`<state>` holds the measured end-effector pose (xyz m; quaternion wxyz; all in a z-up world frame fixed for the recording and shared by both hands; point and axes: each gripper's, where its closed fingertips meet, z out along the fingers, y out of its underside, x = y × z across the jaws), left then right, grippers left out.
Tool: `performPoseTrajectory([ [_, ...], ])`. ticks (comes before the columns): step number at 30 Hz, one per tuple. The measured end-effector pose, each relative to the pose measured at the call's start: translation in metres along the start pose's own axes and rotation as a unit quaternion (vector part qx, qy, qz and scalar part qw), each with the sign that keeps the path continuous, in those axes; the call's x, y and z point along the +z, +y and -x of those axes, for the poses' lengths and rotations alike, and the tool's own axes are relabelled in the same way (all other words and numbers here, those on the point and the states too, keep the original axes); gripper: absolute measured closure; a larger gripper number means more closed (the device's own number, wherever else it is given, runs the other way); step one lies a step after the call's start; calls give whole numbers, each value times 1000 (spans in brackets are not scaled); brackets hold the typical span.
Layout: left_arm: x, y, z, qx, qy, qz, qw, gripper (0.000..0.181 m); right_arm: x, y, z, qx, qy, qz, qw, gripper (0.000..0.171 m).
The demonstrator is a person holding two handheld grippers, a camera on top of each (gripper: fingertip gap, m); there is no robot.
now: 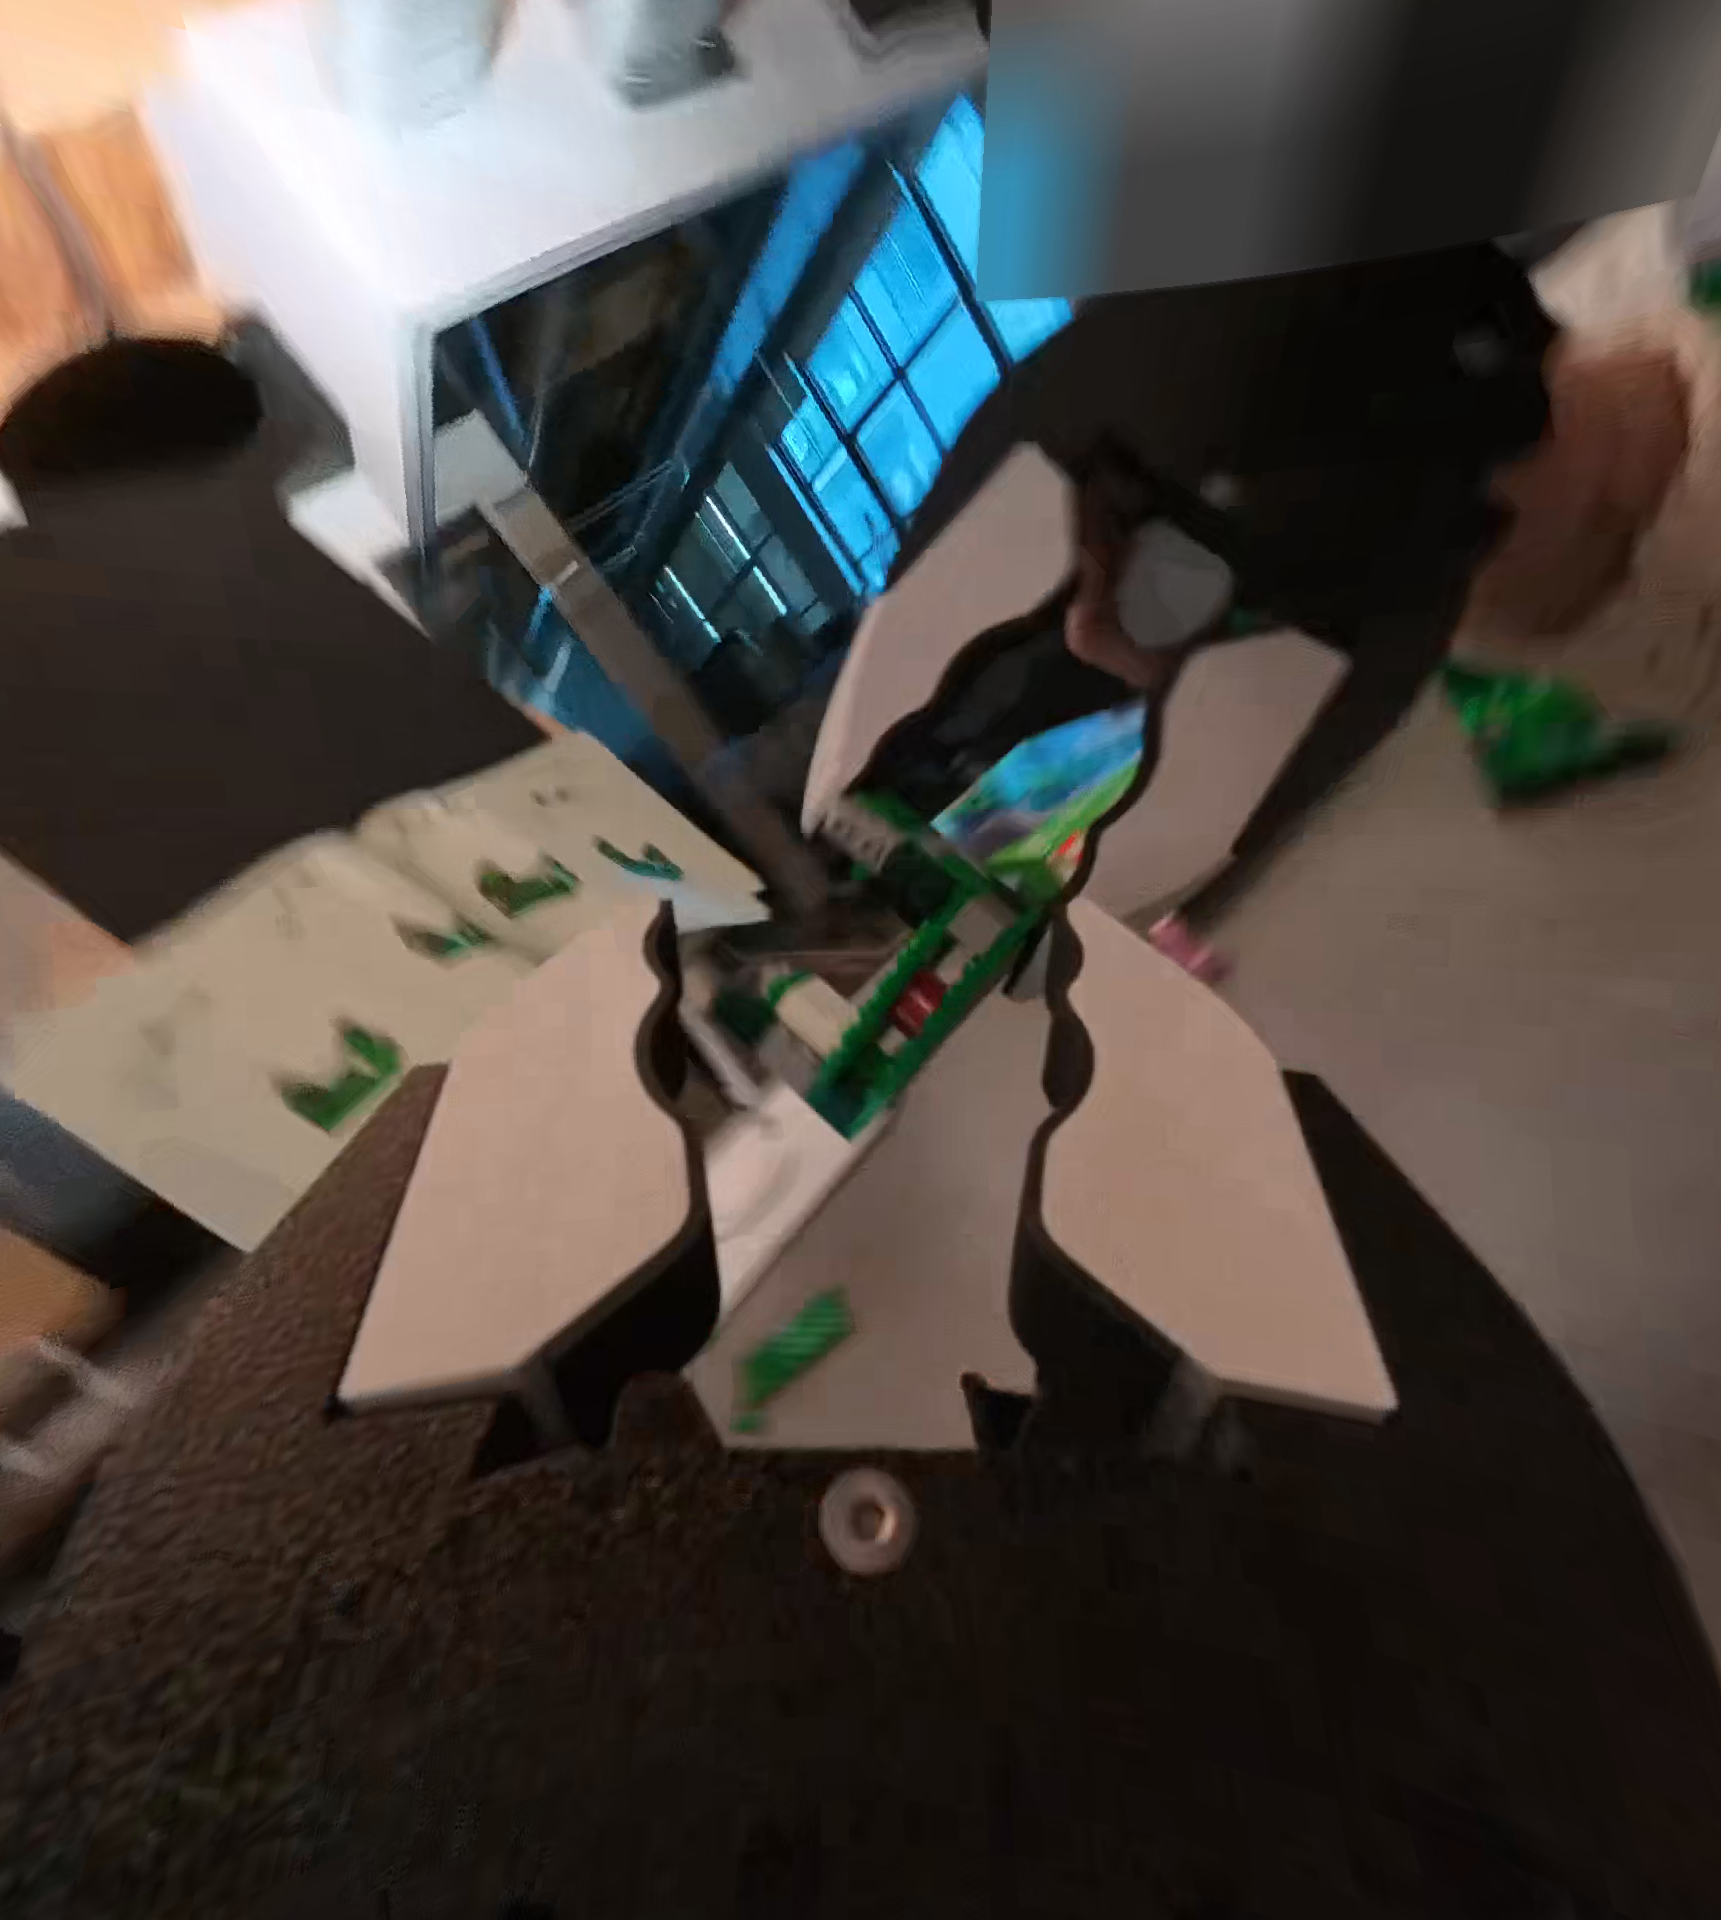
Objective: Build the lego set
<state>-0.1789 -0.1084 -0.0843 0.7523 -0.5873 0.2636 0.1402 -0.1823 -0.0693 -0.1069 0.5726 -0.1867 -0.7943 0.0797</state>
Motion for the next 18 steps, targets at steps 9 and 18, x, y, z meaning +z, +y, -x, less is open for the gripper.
performPoseTrajectory([
  [9, 22, 14, -25, 318, 84, 101, 939, 116, -6, -5, 14, -20, -36, 5, 999, 115],
  [18, 25, 16, -28, 337, 113, 117, 927, 128, -9, -6, 18, -49, -38, 16, 998, 115],
])
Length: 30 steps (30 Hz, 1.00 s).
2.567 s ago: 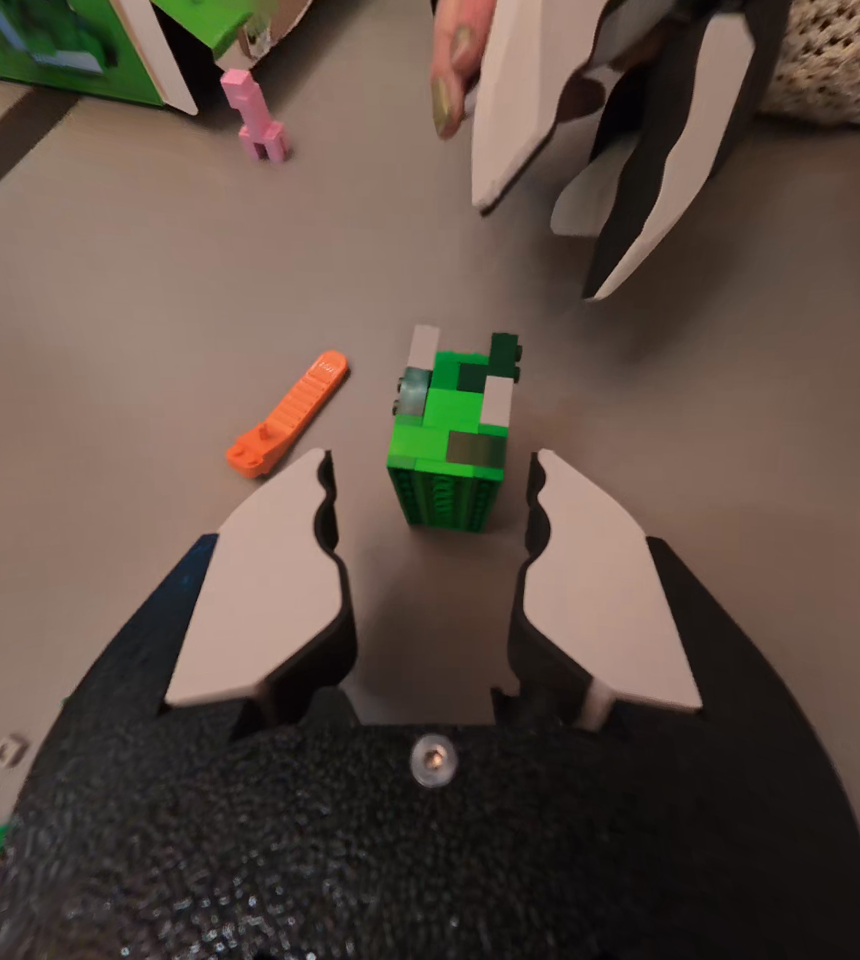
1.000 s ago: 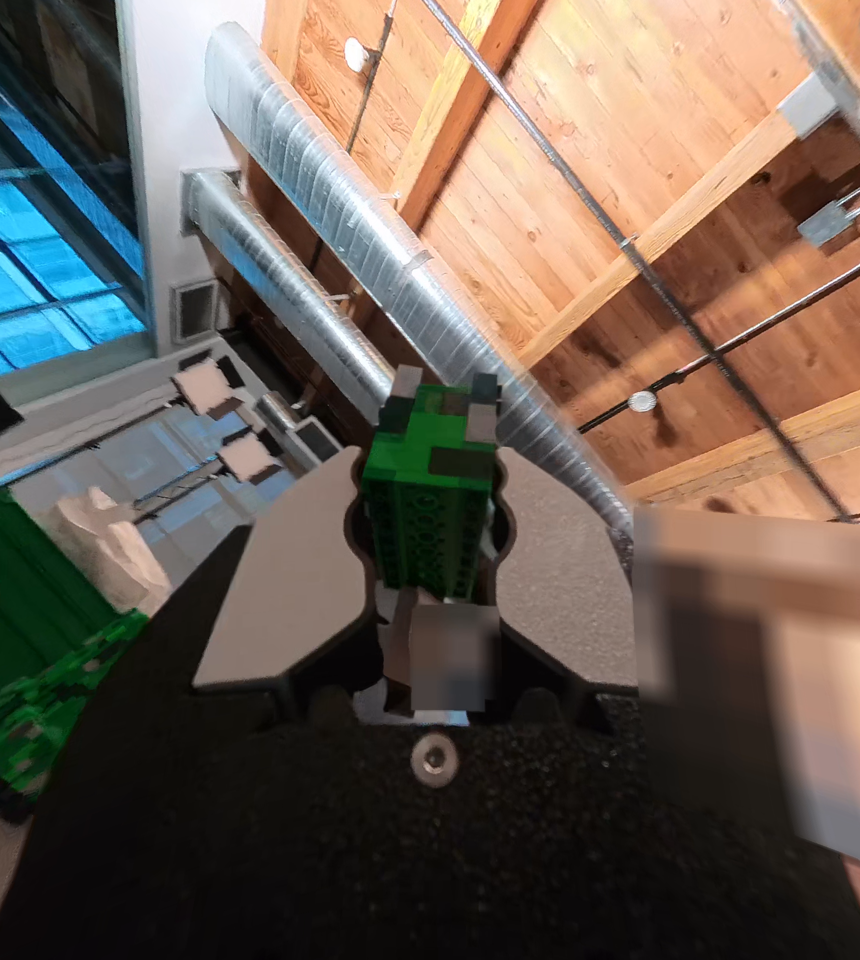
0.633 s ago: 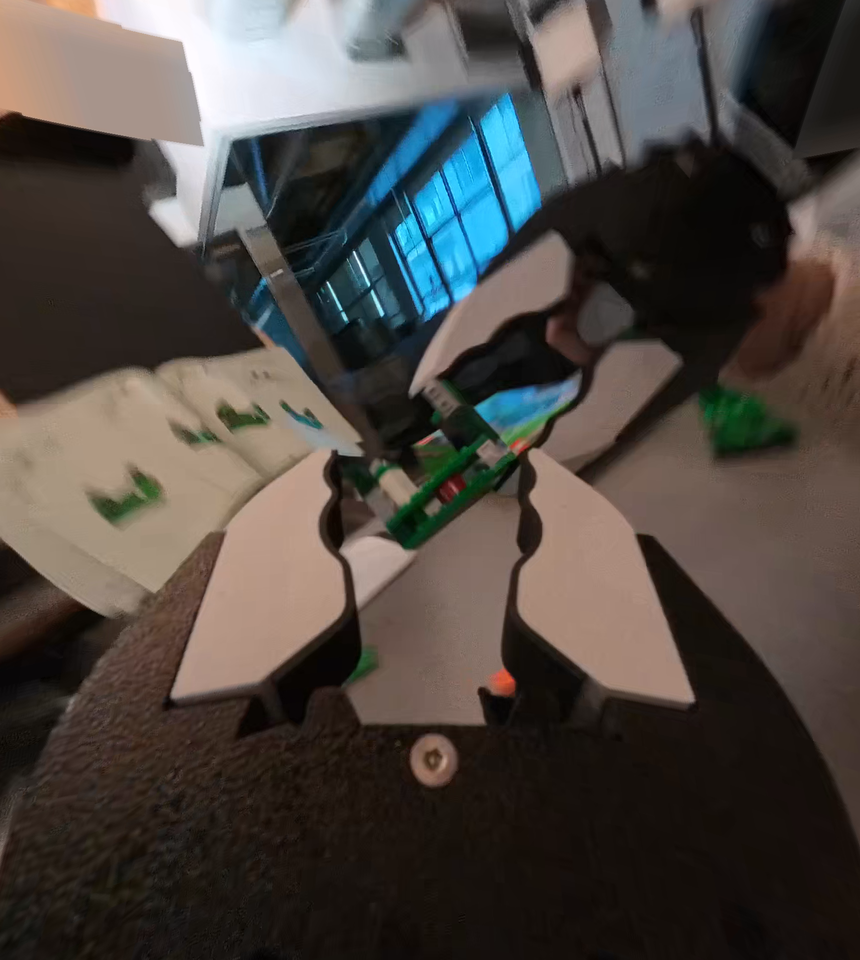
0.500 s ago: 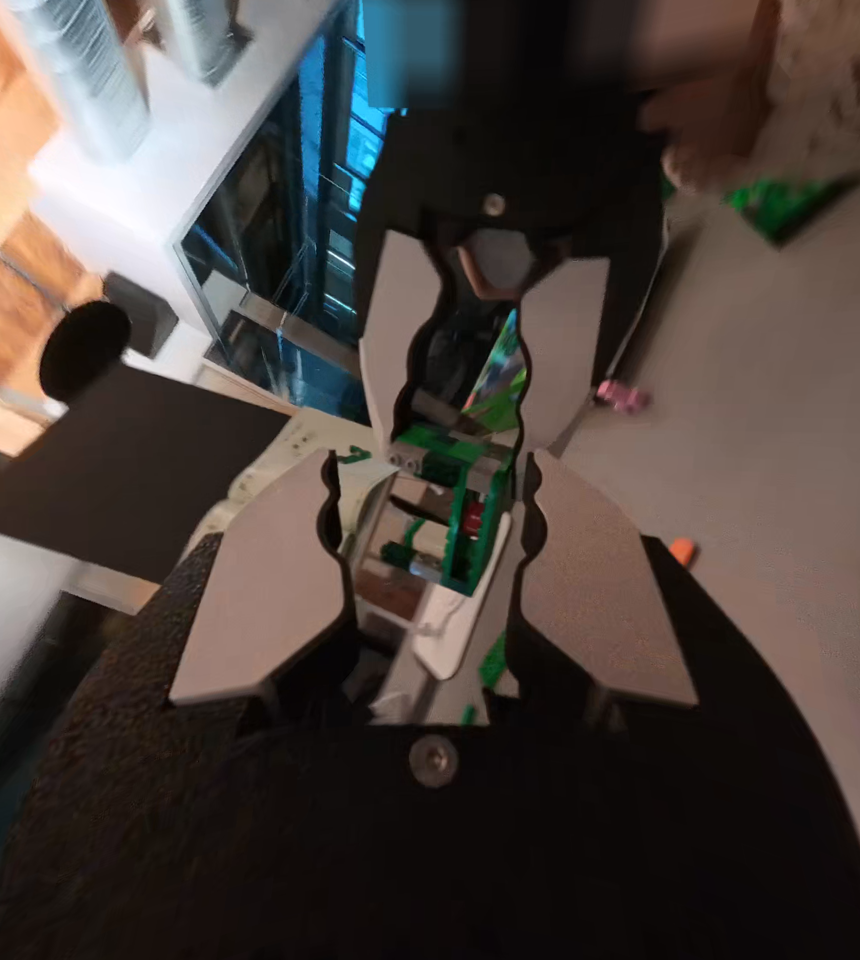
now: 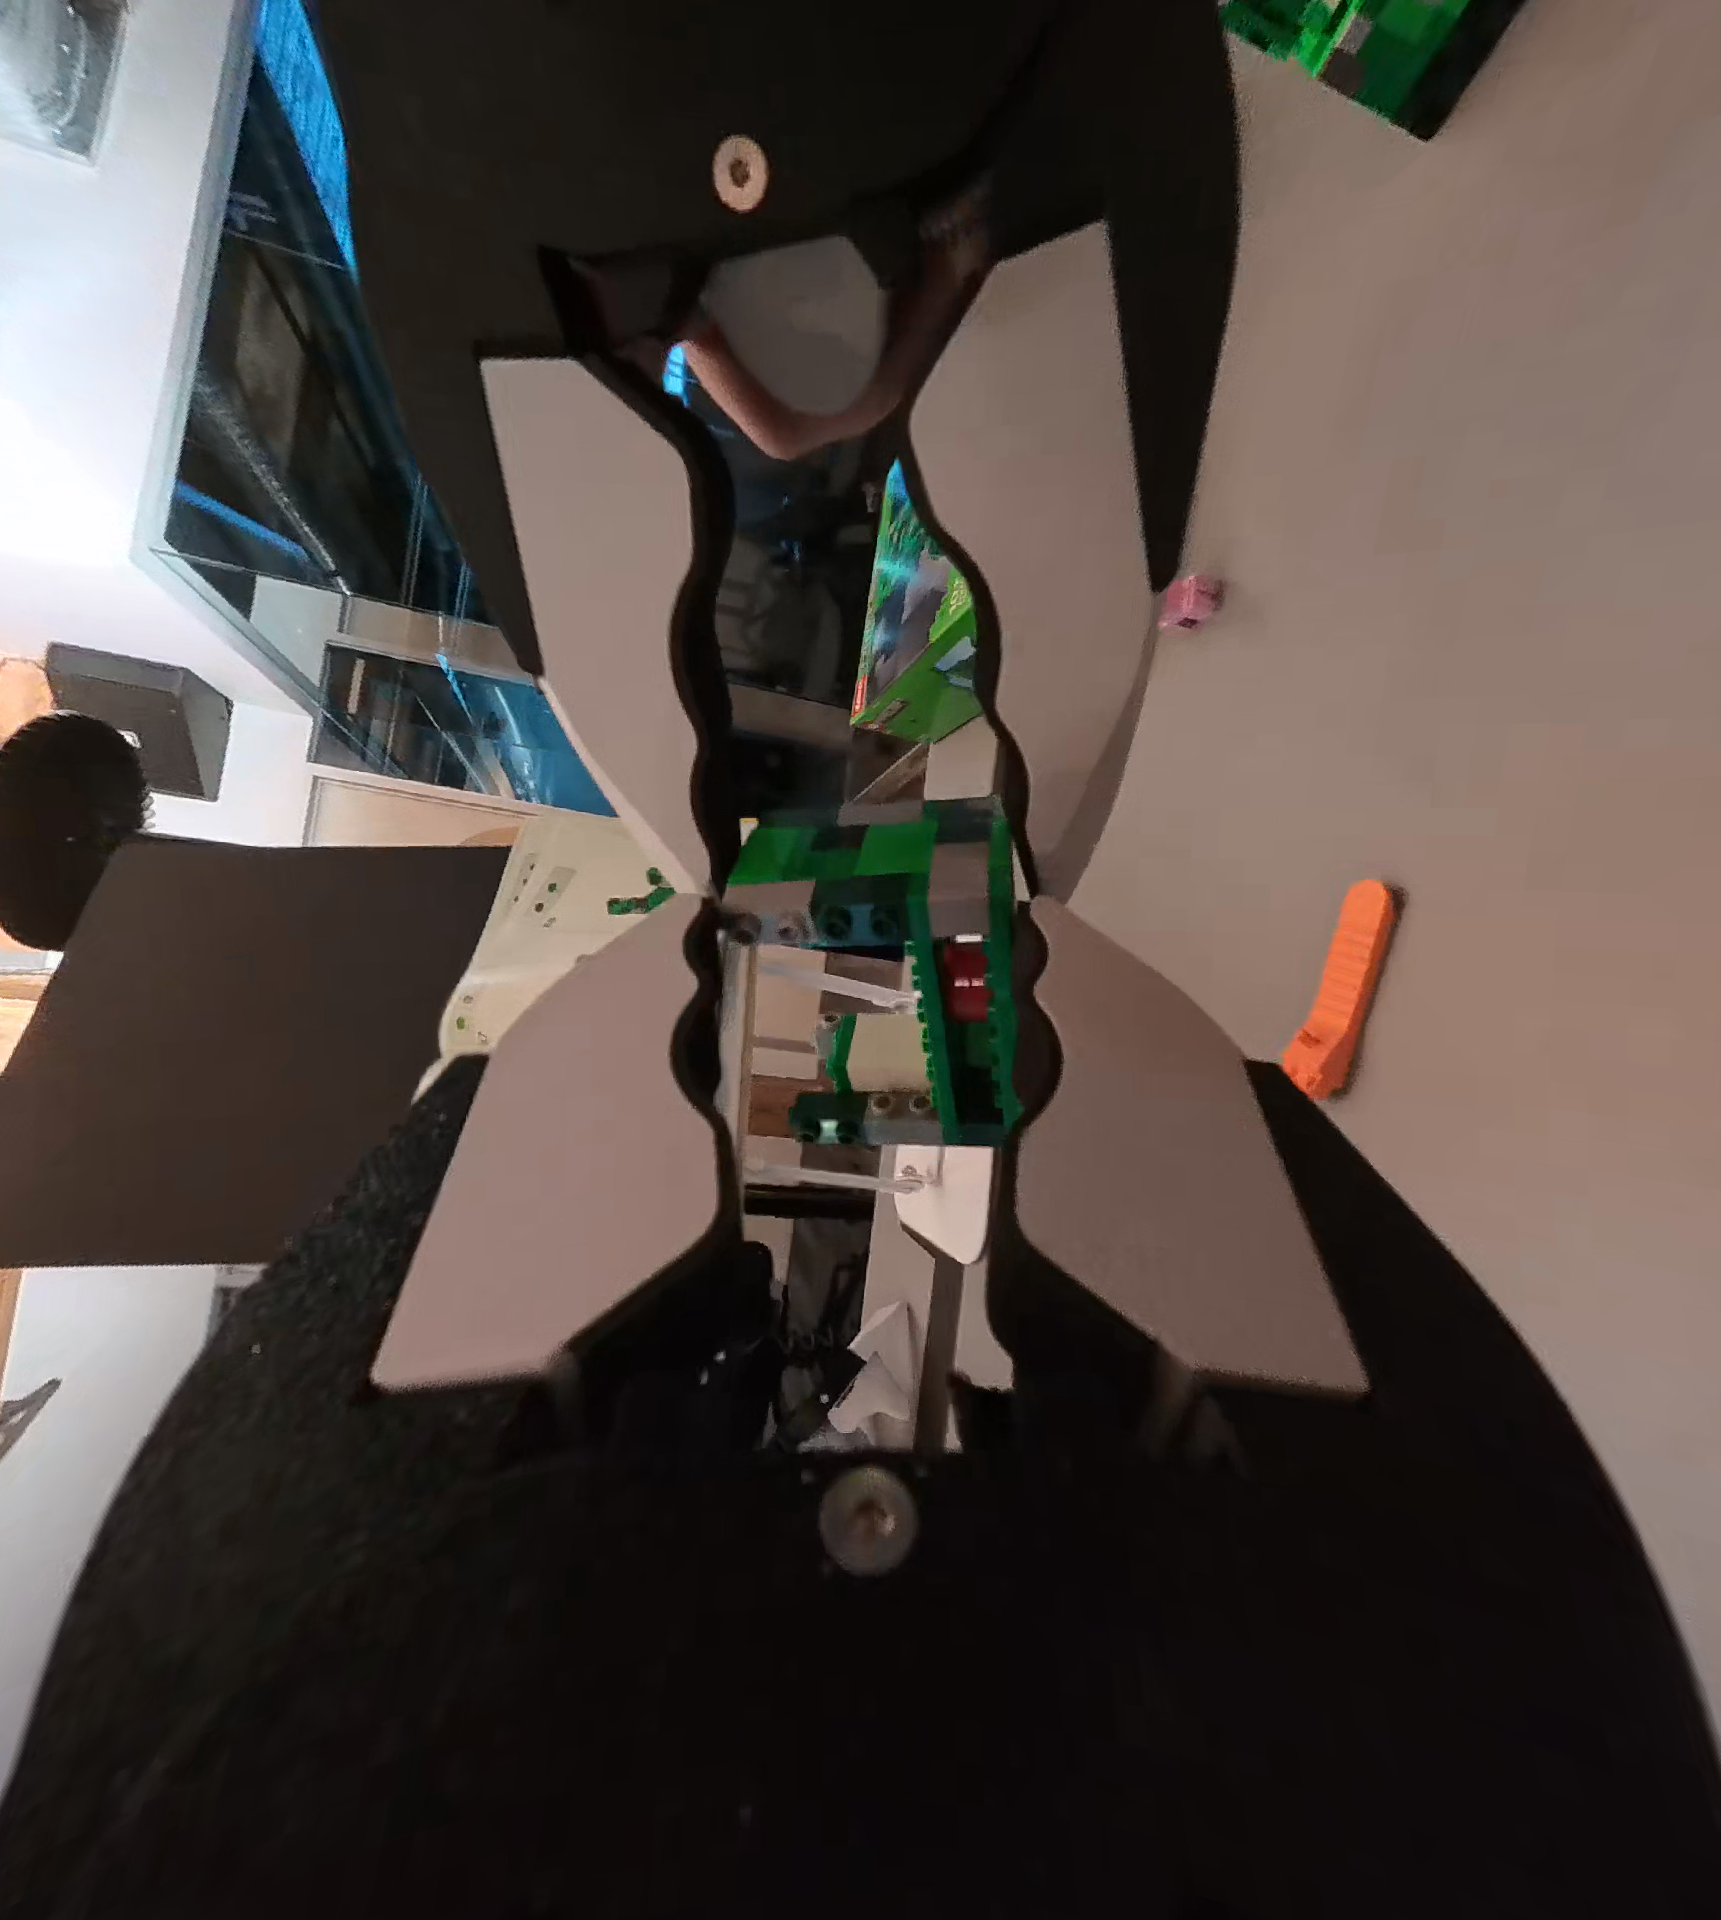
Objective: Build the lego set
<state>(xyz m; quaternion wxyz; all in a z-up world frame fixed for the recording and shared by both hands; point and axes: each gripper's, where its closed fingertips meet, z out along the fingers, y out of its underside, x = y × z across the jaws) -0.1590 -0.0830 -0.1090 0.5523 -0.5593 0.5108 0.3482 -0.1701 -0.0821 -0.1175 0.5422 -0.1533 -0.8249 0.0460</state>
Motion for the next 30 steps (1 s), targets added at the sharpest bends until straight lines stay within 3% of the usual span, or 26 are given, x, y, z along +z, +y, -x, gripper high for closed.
performPoseTrajectory([
  [22, -1, 3, -3, 29, 10, -1, 1000, 129, 2, 0, 5, 9, -11, 27, 1000, 115],
  [30, -6, 2, 11, 3, -55, -3, 998, 124, -1, 2, -7, 34, 11, 11, 999, 115],
])
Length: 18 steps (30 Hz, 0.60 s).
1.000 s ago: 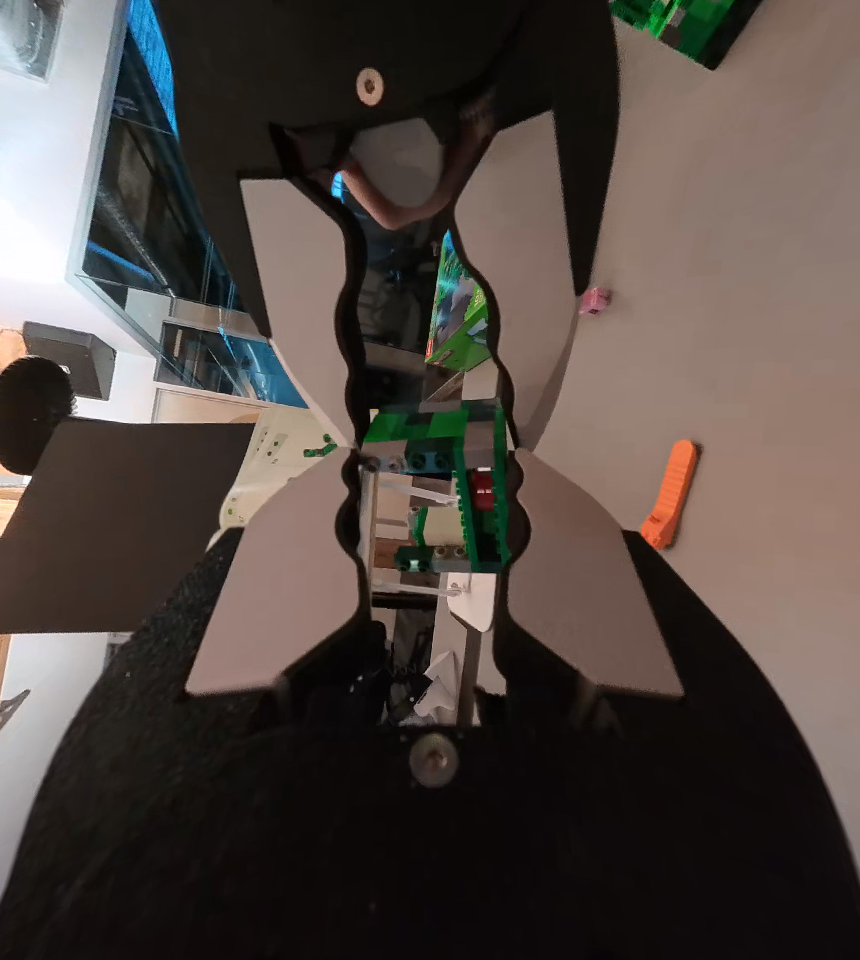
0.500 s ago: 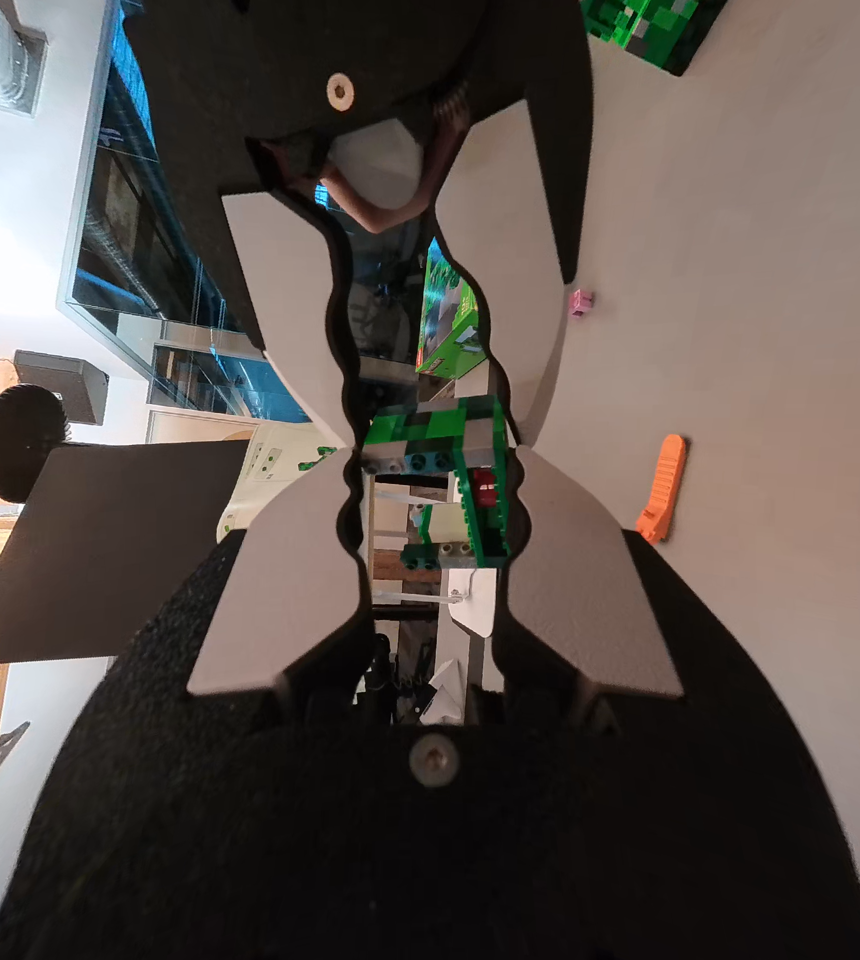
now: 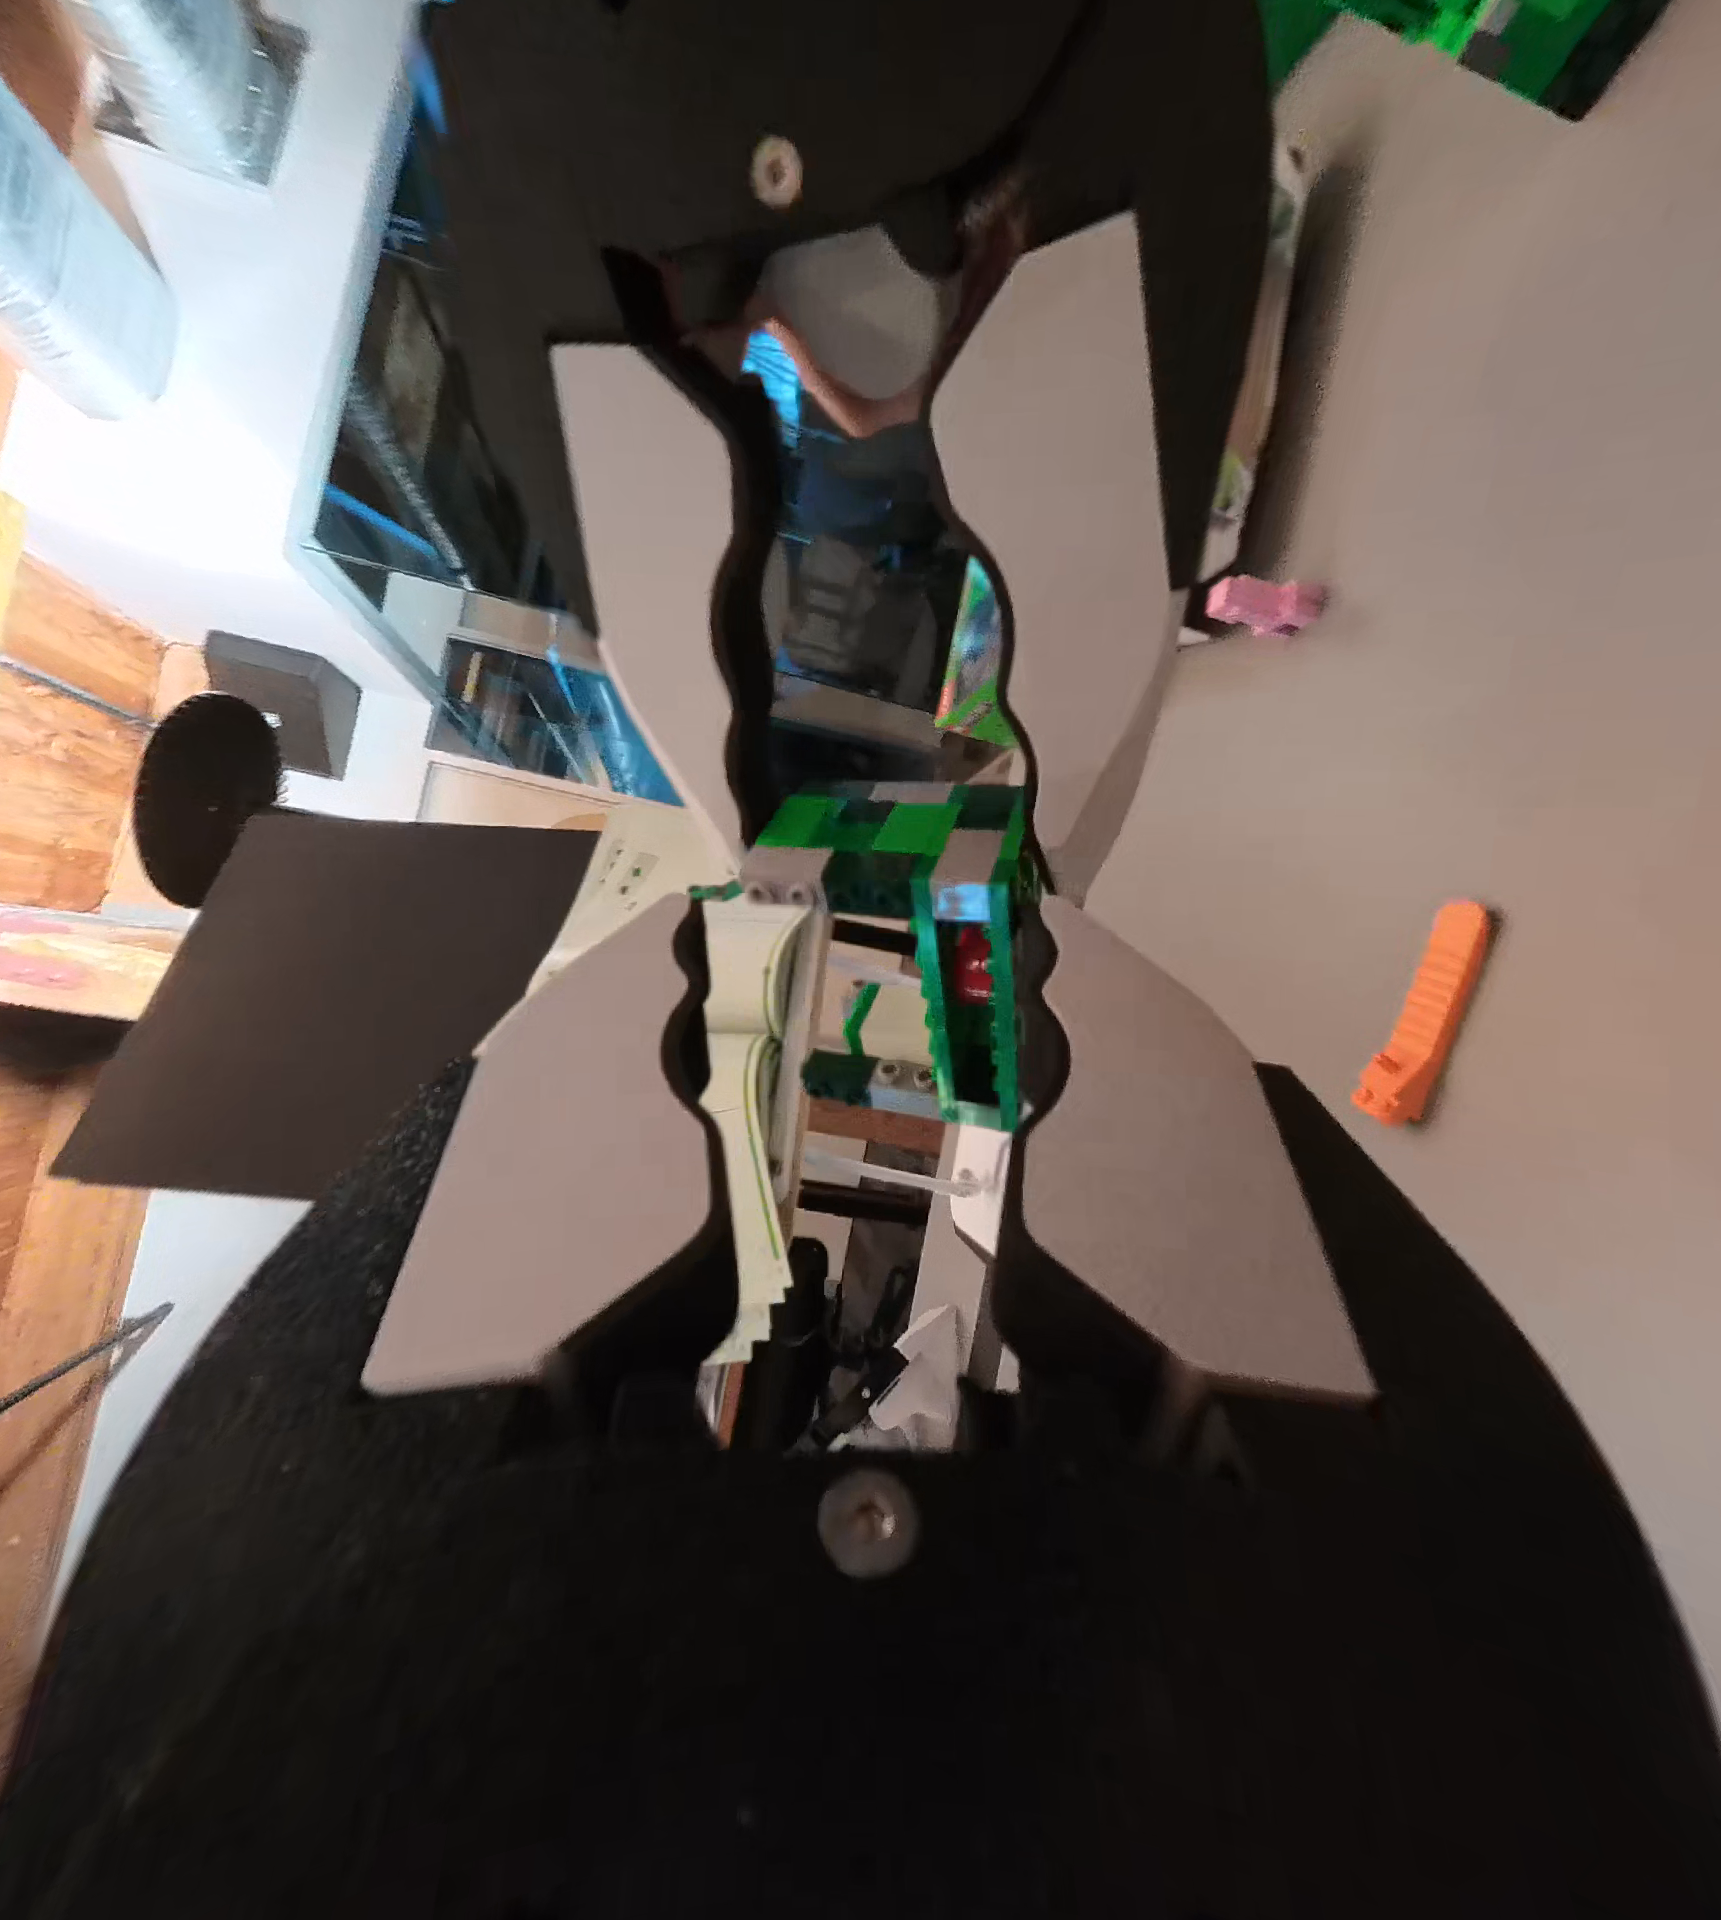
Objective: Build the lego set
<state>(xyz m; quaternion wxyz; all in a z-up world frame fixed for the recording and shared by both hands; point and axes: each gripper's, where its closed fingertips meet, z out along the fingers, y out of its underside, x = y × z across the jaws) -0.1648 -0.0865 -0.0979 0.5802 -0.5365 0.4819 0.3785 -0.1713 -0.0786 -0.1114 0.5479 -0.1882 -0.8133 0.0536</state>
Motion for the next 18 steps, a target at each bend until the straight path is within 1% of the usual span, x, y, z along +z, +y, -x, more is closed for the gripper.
performPoseTrajectory([
  [2, -4, 2, 9, -6, -32, -6, 999, 119, -1, 2, -9, 30, 17, -4, 999, 115],
  [4, -8, 5, 19, 11, -79, -4, 997, 116, 0, 3, -21, 86, 35, -11, 996, 115],
  [7, -11, 7, 31, 78, -166, 13, 983, 120, 4, -2, -33, 177, 43, -48, 982, 115],
  [9, -10, 11, 37, 110, -212, 36, 970, 123, 5, -3, -38, 211, 48, -64, 974, 115],
  [12, -8, 13, 42, 121, -244, 43, 961, 124, 4, -7, -45, 267, 49, -93, 958, 115],
  [15, -6, 12, 43, 129, -250, 42, 959, 121, 3, -10, -51, 313, 46, -117, 941, 115],
  [18, -4, 16, 43, 136, -251, 51, 957, 122, 3, -8, -53, 329, 46, -122, 935, 115],
])
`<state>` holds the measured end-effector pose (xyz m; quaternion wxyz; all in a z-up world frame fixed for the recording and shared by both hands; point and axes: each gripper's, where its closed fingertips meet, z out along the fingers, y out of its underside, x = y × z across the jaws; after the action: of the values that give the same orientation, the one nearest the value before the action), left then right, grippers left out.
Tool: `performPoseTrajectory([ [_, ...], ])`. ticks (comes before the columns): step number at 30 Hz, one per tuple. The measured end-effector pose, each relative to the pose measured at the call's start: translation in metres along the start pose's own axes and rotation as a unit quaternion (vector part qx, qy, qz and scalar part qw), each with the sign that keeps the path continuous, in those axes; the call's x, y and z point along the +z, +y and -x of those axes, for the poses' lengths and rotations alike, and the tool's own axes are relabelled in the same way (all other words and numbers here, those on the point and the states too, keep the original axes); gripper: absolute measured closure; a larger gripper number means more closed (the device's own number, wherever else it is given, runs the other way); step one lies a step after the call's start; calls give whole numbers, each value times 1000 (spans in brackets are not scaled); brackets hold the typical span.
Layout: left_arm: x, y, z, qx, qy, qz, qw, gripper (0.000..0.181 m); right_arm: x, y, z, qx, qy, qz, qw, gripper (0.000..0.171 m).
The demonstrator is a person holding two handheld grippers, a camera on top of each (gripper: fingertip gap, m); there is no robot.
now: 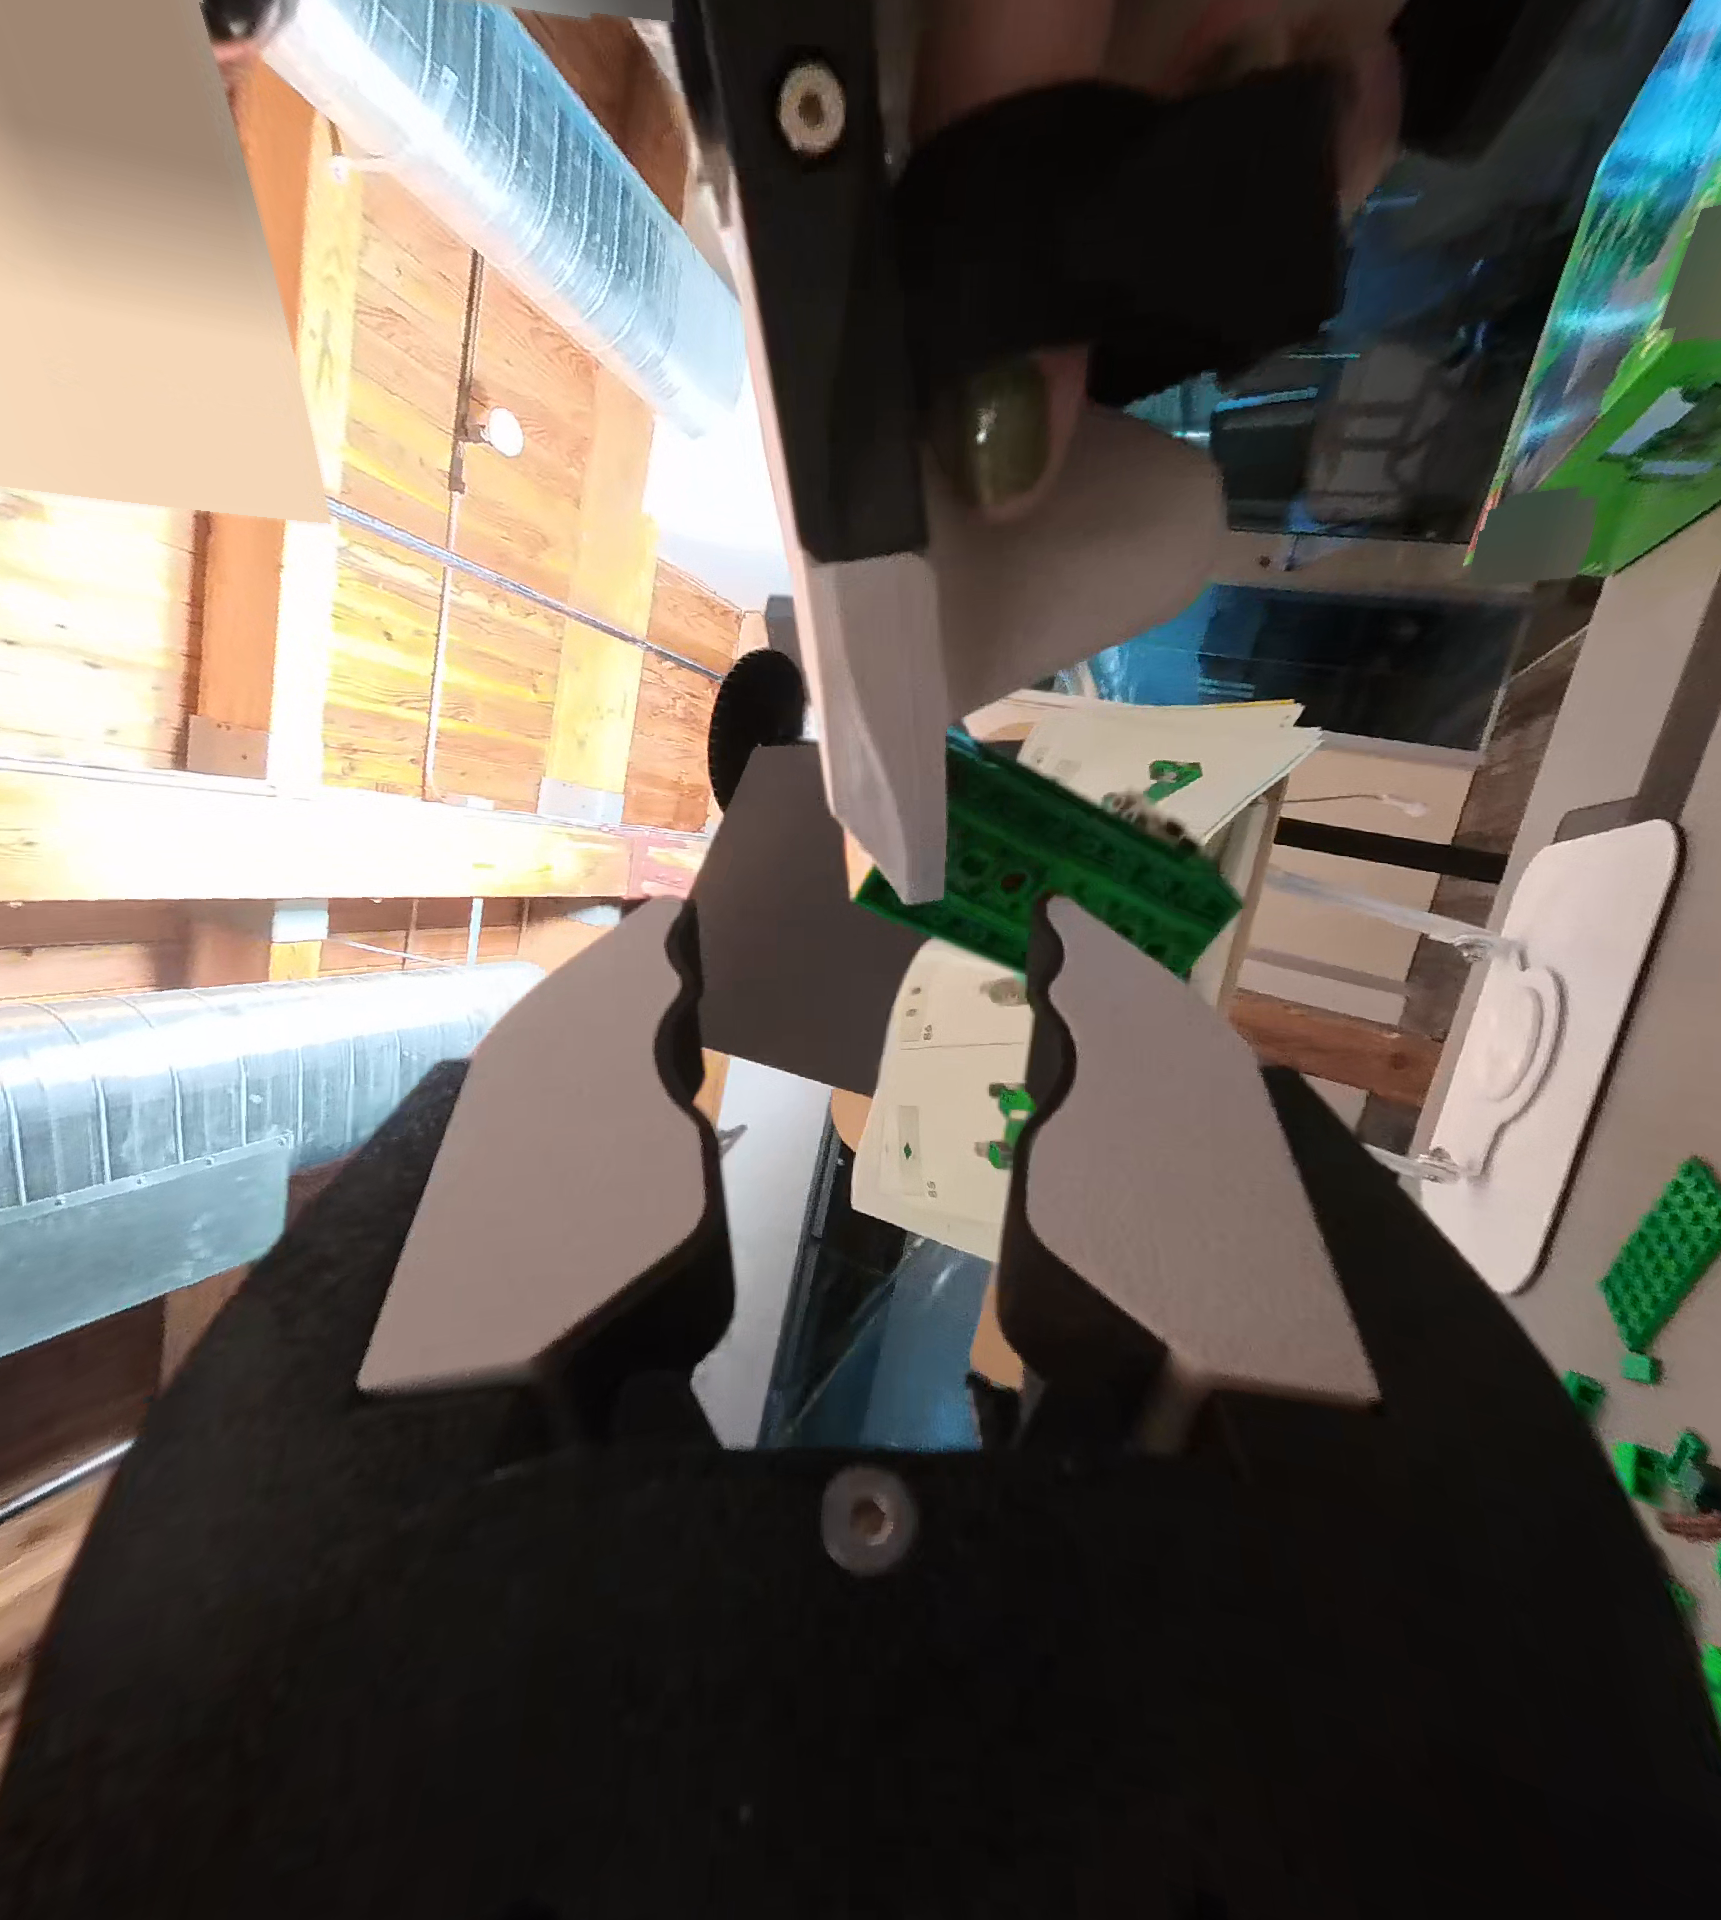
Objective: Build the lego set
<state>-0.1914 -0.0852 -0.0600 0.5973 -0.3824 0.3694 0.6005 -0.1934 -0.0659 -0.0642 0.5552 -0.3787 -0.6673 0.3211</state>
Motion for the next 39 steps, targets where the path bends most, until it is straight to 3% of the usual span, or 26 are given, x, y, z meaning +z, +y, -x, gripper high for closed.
performPoseTrajectory([
  [8, -10, 9, -11, -83, 39, 7, 996, 128, 6, 8, 8, -85, -5, 3, 996, 115],
  [14, -32, 17, -49, -131, 129, 10, 983, 133, 2, 54, 42, -204, -88, -9, 975, 115],
  [18, -57, -1, -92, -285, 270, -15, 920, 135, -9, 99, 72, -244, -124, 1, 962, 115],
  [25, -72, -21, -120, -413, 358, -20, 837, 138, -27, 141, 96, -309, -104, 7, 945, 115],
  [30, -81, -48, -133, -453, 403, -26, 795, 138, -40, 155, 112, -409, -68, 7, 910, 115],
  [36, -91, -79, -156, -472, 486, -26, 735, 142, -52, 169, 128, -459, -76, 17, 885, 115],
  [39, -91, -88, -161, -470, 499, -33, 727, 145, -58, 172, 134, -450, -97, 30, 888, 115],
])
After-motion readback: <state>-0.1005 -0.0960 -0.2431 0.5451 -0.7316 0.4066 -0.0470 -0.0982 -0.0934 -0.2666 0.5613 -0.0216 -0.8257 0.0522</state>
